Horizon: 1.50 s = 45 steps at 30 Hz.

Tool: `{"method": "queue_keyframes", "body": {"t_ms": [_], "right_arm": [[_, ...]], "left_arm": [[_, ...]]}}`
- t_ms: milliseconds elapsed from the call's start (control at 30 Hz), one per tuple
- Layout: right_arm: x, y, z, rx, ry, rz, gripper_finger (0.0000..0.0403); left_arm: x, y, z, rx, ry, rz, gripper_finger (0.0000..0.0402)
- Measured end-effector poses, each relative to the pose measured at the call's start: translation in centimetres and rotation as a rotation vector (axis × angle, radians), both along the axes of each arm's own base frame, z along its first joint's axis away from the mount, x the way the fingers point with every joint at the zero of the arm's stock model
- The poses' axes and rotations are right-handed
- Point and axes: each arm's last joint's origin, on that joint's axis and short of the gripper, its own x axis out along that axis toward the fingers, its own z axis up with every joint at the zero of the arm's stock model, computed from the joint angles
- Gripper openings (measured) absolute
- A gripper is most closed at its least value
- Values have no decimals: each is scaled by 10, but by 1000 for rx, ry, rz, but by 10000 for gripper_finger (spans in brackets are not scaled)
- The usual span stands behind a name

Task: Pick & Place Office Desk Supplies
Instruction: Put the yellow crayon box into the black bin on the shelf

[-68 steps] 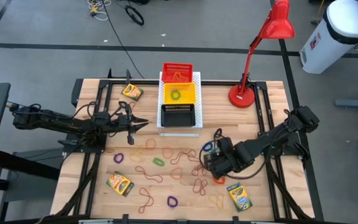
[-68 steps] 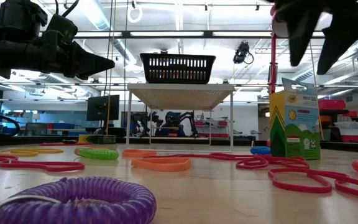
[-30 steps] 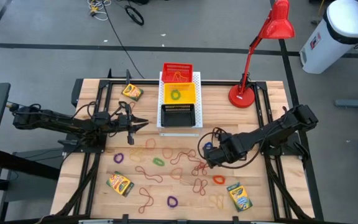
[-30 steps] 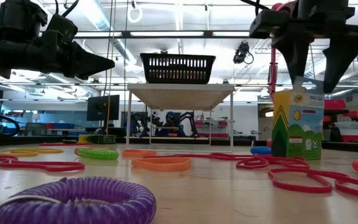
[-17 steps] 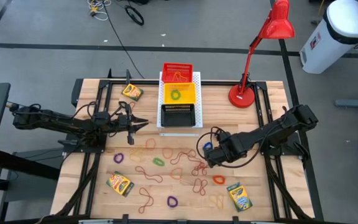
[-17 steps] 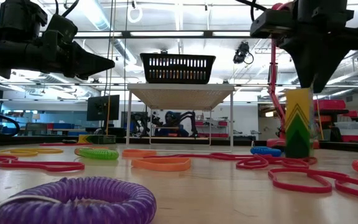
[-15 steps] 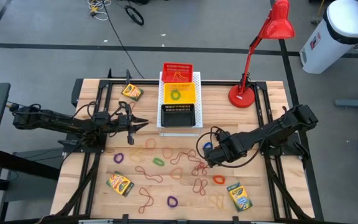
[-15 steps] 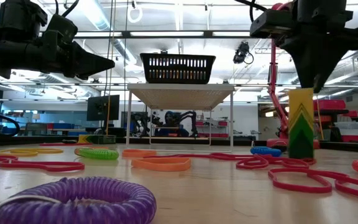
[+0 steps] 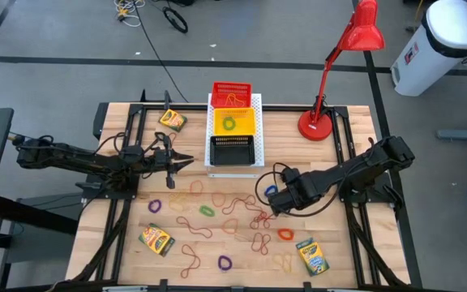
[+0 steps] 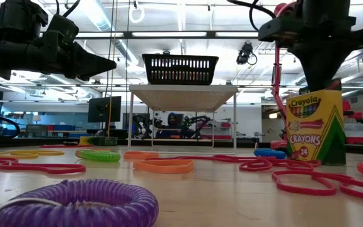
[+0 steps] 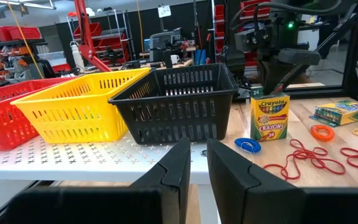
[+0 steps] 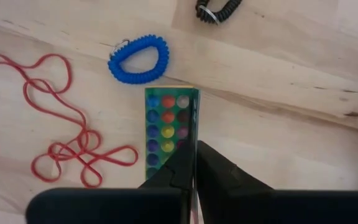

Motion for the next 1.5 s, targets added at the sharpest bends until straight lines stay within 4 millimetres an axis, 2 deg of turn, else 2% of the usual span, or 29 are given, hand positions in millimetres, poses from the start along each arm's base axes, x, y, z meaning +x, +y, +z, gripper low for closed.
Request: {"method": "queue_keyframes", "body": {"t_ms": [300,567,1200,1367,1500], "right_arm": [[6,-3,0,-36,-54,41,18],[13,-11,0,18,-65,83,25],[7,-9,1,62,6,137,196],[4,-9,16,74,60,161,232],[8,-7,27,54,22,182,249]], "left_arm": [[0,0,0,0,0,0,62],[0,0,0,0,1,0,62],[0,0,0,0,1,0,62],[0,0,0,0,0,0,62],[0,0,0,0,0,0,62]]}}
